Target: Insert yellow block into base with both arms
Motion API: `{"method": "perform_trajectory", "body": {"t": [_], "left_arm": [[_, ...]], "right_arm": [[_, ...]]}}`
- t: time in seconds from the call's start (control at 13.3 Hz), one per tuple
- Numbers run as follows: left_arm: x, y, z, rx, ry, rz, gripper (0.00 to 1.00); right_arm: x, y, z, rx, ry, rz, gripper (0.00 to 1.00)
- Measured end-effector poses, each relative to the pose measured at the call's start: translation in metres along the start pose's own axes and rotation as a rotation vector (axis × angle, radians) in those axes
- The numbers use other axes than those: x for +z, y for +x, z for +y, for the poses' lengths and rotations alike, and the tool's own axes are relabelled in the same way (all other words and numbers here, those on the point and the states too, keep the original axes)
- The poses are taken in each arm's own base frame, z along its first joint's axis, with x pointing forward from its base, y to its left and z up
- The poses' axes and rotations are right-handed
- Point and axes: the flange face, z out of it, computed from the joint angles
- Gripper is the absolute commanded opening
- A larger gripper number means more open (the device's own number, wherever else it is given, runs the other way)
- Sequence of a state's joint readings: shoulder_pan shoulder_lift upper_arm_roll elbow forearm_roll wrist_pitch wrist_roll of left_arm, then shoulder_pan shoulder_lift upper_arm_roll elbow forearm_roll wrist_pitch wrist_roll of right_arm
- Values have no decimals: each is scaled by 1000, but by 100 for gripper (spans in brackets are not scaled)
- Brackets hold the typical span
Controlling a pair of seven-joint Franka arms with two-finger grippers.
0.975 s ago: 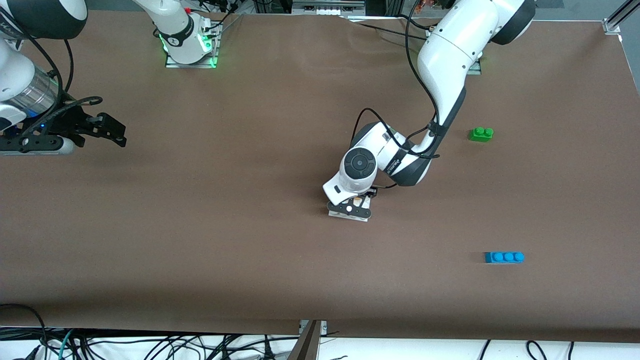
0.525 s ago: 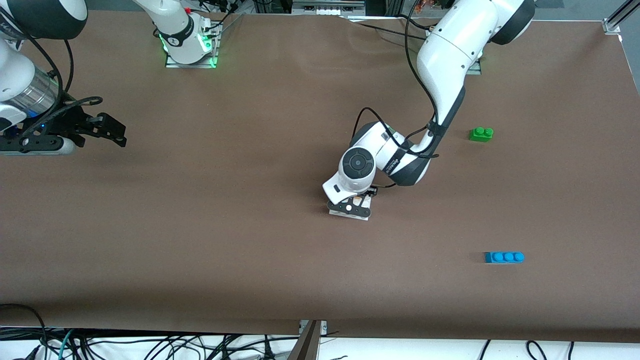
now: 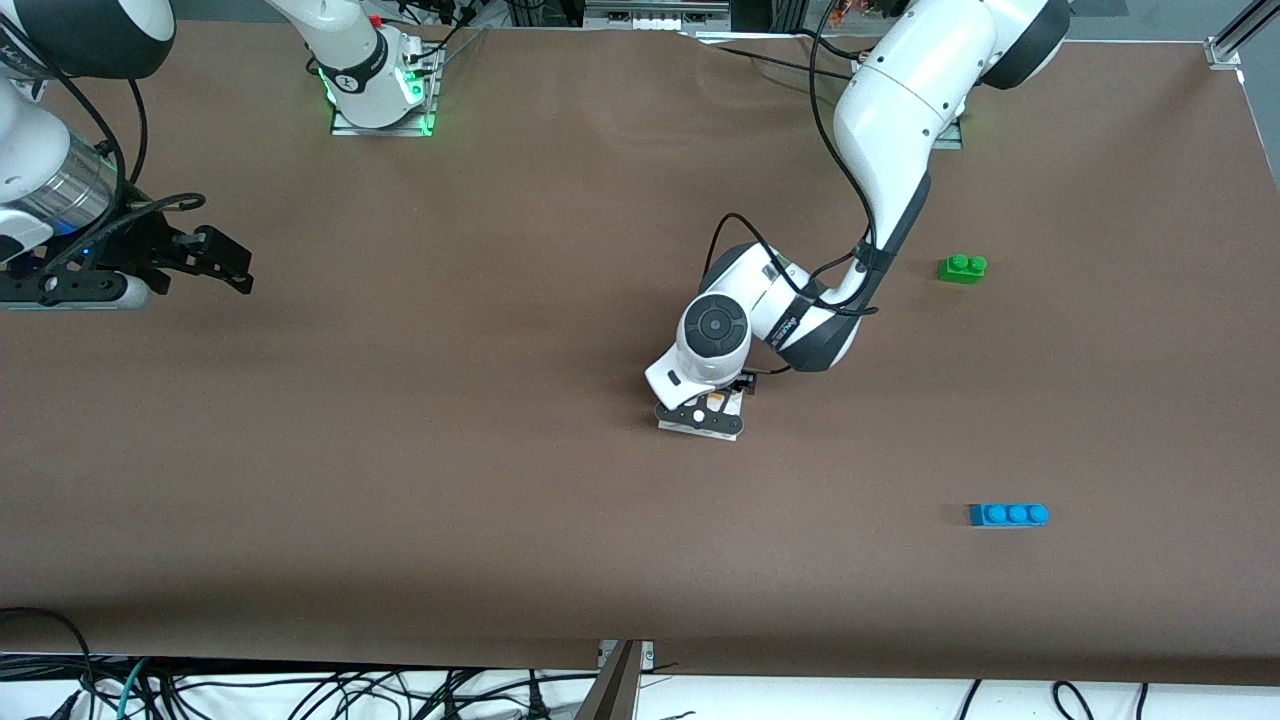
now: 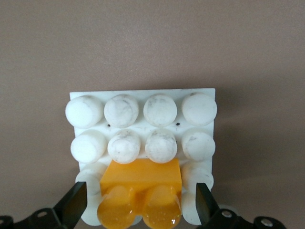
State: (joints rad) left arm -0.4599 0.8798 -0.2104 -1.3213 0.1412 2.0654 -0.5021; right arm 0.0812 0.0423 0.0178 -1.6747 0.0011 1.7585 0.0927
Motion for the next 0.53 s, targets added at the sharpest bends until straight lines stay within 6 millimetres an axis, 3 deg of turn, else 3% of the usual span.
{"method": "perform_trajectory", "body": {"t": [0.15,0.22,0.38,0.53], "left_arm": [[-20,1,-3,-6,8,-3,100],[-41,2,-8,-16,10,1,100],[-108,3,-38,-66,8,8,100],[-180,-5,-84,-127,14,6,100]], "right_arm": [[0,0,0,0,0,0,100],[0,0,0,0,0,0,100],[0,0,0,0,0,-1,100],[0,0,0,0,0,-1,100]]}}
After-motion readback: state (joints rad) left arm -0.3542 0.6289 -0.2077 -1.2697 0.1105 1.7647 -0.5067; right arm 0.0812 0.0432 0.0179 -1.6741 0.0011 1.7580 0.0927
